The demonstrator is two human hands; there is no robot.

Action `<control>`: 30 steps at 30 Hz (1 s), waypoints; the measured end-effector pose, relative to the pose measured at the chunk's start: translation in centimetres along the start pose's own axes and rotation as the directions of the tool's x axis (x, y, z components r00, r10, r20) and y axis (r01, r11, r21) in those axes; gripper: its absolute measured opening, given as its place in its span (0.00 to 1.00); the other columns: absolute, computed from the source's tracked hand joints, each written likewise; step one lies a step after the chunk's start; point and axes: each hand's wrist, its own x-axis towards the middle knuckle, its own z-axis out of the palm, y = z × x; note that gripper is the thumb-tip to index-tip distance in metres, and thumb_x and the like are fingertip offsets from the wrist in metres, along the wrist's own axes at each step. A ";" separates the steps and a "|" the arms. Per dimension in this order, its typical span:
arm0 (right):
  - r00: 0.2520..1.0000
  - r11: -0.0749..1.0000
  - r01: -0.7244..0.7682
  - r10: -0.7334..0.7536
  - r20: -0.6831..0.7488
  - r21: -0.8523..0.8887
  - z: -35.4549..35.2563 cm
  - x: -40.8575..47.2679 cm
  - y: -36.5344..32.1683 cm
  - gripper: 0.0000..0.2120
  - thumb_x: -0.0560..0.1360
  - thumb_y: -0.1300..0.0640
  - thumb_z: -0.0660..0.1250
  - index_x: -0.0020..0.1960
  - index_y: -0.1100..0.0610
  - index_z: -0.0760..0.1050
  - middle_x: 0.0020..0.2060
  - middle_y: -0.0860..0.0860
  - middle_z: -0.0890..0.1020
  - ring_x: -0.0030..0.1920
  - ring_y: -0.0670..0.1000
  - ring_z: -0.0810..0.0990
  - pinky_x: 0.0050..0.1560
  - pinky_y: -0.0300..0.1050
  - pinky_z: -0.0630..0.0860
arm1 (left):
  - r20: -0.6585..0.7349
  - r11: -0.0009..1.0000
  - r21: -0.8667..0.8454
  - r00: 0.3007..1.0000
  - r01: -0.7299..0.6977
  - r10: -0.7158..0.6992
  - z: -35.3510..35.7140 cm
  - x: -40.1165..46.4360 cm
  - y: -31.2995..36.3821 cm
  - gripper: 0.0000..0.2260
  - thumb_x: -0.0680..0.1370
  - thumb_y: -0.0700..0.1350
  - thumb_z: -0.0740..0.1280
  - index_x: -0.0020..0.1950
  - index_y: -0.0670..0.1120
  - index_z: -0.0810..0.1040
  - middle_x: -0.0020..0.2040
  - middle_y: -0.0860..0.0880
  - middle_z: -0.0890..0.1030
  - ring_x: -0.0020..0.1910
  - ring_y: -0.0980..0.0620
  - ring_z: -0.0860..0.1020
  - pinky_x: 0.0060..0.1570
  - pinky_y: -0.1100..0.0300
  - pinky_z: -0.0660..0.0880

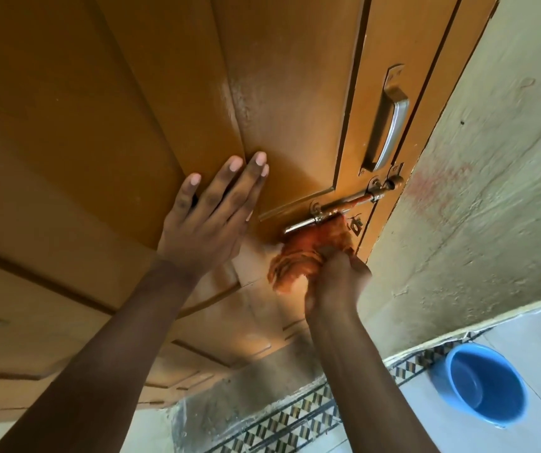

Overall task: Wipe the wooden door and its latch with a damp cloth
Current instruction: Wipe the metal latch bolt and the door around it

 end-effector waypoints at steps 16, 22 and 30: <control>0.991 0.968 0.126 -0.113 0.074 -0.219 0.1 0.1 -0.4 0.12 0.67 0.70 0.61 0.29 0.58 0.75 0.26 0.54 0.77 0.32 0.60 0.76 0.33 0.54 0.75 | 0.025 1.000 -0.016 1.000 0.011 -0.011 -0.3 0.1 -0.1 0.30 0.84 0.55 0.60 0.84 0.46 0.61 0.83 0.48 0.62 0.84 0.45 0.47 0.80 0.45 0.44; 0.997 0.979 0.071 -0.071 0.008 -0.193 -3.0 0.0 -1.5 0.11 0.65 0.68 0.66 0.35 0.55 0.83 0.32 0.52 0.84 0.39 0.63 0.84 0.44 0.57 0.85 | 0.074 0.913 -0.386 0.991 0.134 -0.115 -2.0 0.3 0.9 0.23 0.82 0.48 0.61 0.78 0.46 0.73 0.79 0.44 0.70 0.78 0.42 0.63 0.79 0.43 0.46; 0.790 0.702 0.571 -0.611 0.053 -0.426 -4.1 1.0 -4.3 0.11 0.74 0.66 0.64 0.42 0.56 0.84 0.27 0.45 0.81 0.25 0.40 0.77 0.27 0.38 0.72 | 0.267 0.792 -0.533 0.947 0.298 -0.177 -2.6 1.8 9.2 0.20 0.79 0.45 0.73 0.70 0.42 0.80 0.63 0.42 0.82 0.59 0.44 0.77 0.55 0.51 0.71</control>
